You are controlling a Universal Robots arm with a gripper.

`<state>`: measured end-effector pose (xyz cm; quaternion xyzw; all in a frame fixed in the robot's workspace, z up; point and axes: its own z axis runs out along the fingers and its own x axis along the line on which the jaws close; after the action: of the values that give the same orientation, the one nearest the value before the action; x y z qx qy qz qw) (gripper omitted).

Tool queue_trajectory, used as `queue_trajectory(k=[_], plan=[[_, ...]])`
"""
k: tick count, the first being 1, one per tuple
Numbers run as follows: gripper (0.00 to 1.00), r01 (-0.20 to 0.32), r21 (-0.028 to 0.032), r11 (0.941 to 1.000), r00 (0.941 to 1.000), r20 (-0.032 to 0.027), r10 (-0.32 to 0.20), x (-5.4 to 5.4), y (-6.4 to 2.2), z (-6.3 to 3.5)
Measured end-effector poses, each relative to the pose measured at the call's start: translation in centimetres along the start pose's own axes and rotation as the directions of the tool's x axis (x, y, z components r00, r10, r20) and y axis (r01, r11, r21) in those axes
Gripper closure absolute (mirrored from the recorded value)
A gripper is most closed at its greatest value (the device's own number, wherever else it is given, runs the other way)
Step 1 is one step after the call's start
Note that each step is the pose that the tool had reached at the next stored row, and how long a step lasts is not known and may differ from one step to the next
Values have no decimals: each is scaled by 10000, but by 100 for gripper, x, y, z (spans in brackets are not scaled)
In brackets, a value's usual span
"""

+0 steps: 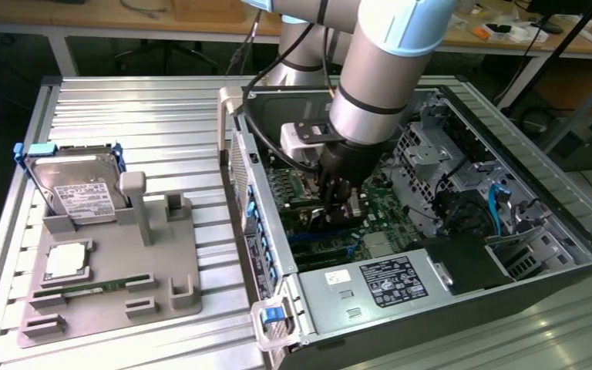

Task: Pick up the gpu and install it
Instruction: 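Insert the gpu into the slot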

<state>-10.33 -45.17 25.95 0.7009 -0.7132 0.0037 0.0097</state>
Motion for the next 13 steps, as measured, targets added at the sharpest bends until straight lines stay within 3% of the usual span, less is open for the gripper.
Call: queue_trajectory(k=[13], plan=[[73, 0, 4, 10000, 10000, 5, 0, -2, 0, 79]])
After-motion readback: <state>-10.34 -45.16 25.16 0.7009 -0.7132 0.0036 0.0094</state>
